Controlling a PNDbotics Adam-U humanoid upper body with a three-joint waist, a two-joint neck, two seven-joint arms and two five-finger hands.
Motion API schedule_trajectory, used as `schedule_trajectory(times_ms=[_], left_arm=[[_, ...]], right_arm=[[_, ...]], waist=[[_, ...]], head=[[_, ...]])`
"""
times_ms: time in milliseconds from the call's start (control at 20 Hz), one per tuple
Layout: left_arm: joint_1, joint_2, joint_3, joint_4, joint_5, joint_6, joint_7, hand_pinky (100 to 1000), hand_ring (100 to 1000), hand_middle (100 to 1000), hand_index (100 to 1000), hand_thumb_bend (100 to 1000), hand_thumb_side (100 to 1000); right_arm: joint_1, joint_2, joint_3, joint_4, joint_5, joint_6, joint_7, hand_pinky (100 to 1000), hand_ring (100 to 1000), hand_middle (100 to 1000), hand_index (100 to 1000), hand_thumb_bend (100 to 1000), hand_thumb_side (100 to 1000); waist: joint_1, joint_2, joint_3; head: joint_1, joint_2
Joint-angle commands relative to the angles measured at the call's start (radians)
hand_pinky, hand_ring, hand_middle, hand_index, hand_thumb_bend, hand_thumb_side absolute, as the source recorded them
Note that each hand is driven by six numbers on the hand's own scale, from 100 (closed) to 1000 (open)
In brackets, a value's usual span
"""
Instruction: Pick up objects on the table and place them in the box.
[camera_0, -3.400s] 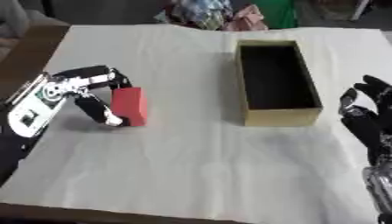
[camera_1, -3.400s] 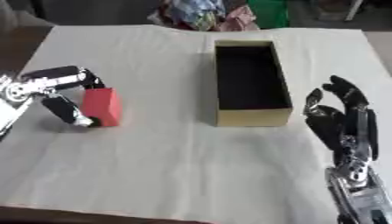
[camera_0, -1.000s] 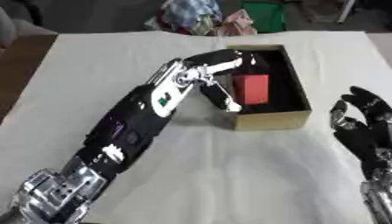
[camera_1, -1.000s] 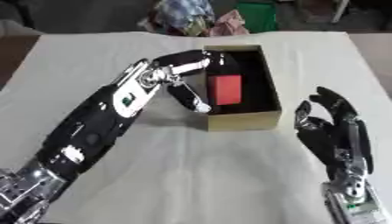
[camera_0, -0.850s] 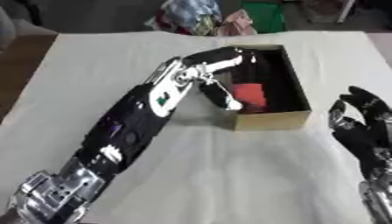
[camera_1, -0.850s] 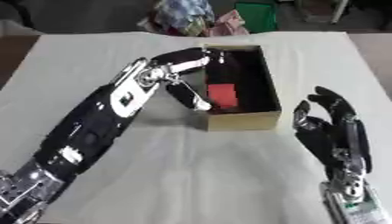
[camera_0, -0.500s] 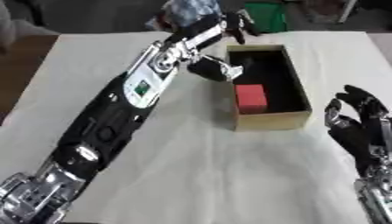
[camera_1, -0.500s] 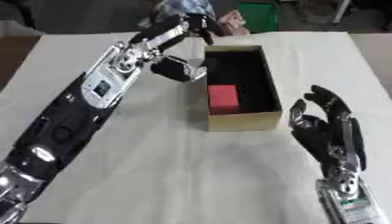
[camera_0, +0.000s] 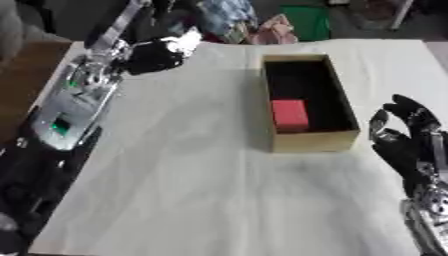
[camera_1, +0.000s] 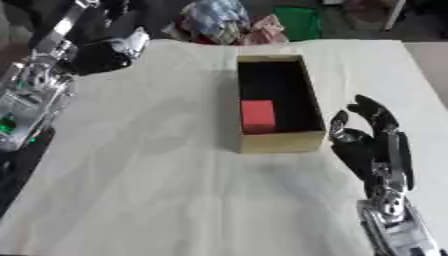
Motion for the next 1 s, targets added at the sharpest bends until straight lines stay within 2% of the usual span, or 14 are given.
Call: schedule_trajectory(times_ms=[50, 300, 450, 700, 1000], left_arm=[[0.064, 0.016, 0.066, -0.068, 0.04, 0.006, 0.046, 913, 681, 699, 778, 100, 144], [0.197, -0.035, 0.129, -0.091, 0.045, 0.002, 0.102, 922, 677, 691, 776, 100, 147], [0.244, -0.065, 0.144, -0.095, 0.041, -0.003, 0.11, 926, 678, 691, 778, 100, 150], [0.297, -0.099, 0.162, -0.099, 0.03, -0.018, 0.105, 929, 676, 688, 779, 100, 152], [0.333, -0.132, 0.168, -0.09, 0.023, -0.022, 0.097, 932, 675, 686, 778, 100, 157]], right_arm=[[-0.007, -0.023, -0.017, -0.025, 0.01, 0.0, -0.012, 650, 929, 696, 815, 100, 100], [-0.002, -0.029, -0.029, -0.029, 0.01, 0.001, -0.026, 650, 928, 696, 814, 100, 100], [0.001, -0.031, -0.035, -0.03, 0.01, 0.001, -0.033, 650, 928, 695, 814, 100, 100], [0.006, -0.031, -0.037, -0.03, 0.006, 0.002, -0.041, 650, 928, 695, 814, 100, 100], [0.008, -0.033, -0.039, -0.031, 0.003, 0.005, -0.047, 650, 928, 695, 814, 100, 100]], waist=[[-0.004, -0.011, 0.005], [-0.011, -0.008, 0.026], [-0.013, -0.008, 0.039], [-0.018, -0.009, 0.048], [-0.022, -0.007, 0.058]], head=[[-0.012, -0.003], [-0.017, 0.013], [-0.018, 0.039], [-0.021, 0.065], [-0.027, 0.071]])
